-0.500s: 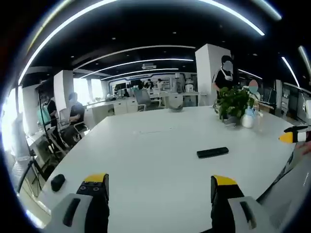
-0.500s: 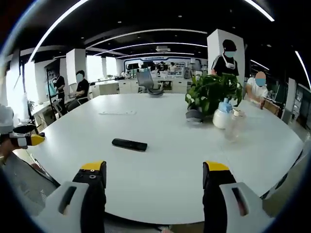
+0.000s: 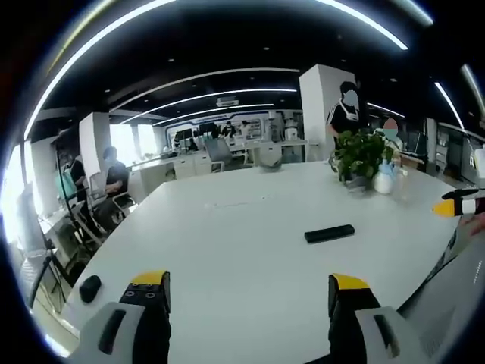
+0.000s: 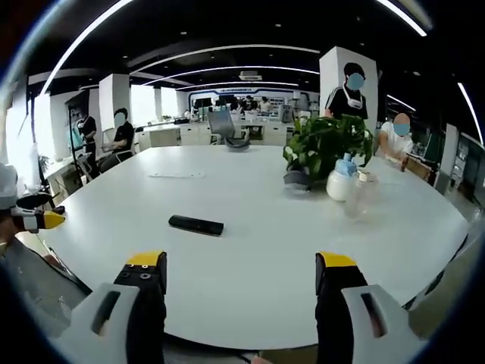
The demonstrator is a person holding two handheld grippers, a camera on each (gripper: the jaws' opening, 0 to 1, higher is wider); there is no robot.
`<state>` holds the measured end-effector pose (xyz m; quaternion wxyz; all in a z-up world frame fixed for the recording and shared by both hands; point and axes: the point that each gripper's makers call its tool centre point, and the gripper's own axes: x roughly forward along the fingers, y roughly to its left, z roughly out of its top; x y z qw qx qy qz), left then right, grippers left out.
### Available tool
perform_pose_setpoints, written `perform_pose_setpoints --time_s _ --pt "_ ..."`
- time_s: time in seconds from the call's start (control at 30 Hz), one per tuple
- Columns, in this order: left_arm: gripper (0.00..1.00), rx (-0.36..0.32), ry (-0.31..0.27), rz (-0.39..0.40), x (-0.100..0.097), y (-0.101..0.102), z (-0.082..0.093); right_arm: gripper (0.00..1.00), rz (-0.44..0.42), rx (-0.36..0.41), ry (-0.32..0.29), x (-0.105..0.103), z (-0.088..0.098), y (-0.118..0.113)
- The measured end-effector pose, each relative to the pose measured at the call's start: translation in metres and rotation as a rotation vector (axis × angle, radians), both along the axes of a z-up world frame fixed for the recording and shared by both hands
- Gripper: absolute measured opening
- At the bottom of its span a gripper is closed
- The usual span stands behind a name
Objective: Press the specified remote control buttons in sequence, fully releasing each button before pressing the next.
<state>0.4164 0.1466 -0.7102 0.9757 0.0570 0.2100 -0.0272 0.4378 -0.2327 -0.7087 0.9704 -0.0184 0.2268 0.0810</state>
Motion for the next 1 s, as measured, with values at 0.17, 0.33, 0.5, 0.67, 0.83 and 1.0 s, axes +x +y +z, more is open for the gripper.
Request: perform_pose_setpoints --time_s 0.17,0.33,0.5,0.67,0.83,1.0 --pt "0.89 -0.011 -0.013 0.010 0.0001 0.0023 0.0023 0.83 -0.003 0.006 -0.005 0.0001 0.0009 -0.0004" --pt "0.89 -0.014 -0.014 0.012 0.0001 0.0029 0.0022 0.82 -0.004 0.000 -0.002 0.0000 0.0004 -0.0009" --pt "0.89 -0.014 -0.016 0.013 0.0001 0.0033 0.0028 0.81 -0.009 -0.003 -0.005 0.0004 0.0010 -0.0019" --pt "0.89 -0.013 -0.013 0.010 0.0001 0.0031 0.0024 0.80 -0.011 -0.005 0.003 0.0000 0.0000 -0.0023" --pt "0.89 -0.007 -0.012 0.005 0.0001 0.0020 0.0026 0.79 -0.019 -0.004 0.002 -0.0005 0.0006 -0.0036" --pt "0.89 0.001 -0.019 0.004 -0.0003 0.0017 0.0039 0.77 -0.023 -0.015 0.004 -0.0009 0.0000 -0.0048"
